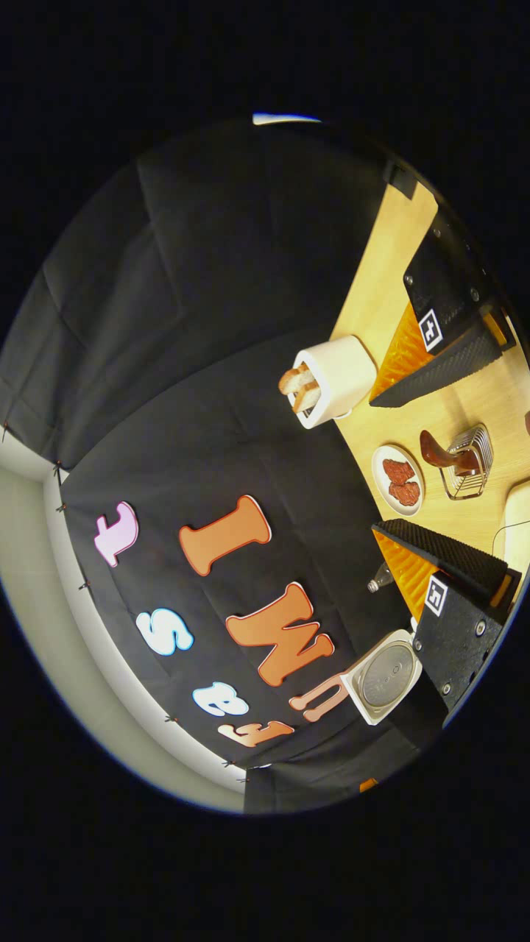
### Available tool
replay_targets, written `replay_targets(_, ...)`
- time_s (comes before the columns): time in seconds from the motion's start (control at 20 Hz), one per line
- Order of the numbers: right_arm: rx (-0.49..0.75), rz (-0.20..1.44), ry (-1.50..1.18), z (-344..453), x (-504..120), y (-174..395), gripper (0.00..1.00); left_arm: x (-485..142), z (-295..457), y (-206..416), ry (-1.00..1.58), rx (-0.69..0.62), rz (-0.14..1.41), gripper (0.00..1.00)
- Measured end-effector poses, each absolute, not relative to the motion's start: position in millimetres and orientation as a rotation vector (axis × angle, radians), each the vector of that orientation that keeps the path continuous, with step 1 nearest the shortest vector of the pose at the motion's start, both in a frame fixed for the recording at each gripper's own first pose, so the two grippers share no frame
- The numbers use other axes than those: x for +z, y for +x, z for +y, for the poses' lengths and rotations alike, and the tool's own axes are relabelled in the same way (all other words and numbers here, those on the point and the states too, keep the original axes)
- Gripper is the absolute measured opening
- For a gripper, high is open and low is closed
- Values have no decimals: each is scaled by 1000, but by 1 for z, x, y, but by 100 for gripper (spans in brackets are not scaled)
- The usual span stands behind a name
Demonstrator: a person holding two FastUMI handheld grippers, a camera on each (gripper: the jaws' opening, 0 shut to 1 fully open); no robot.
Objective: Close the left gripper, press the button to open the rice cooker; take a wooden spoon from the chopstick holder with the right hand, scoop a spoonful of rice and pour it into the rice cooker, then put the wooden spoon back into the chopstick holder.
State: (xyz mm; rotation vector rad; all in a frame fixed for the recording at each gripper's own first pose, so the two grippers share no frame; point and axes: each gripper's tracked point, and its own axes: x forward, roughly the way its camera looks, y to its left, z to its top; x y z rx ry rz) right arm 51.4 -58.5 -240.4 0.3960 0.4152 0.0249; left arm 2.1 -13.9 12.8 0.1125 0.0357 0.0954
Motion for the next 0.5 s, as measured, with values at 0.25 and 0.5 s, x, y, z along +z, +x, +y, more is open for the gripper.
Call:
replay_targets(0.25, 15, 498, 391, -52, -296, 62, 95, 17, 22, -18, 175, 253, 30, 22)
replay_targets(0.5, 35, 603, 434, -35, -333, 61, 95, 23, 36, -33, 212, 298, 7, 58)
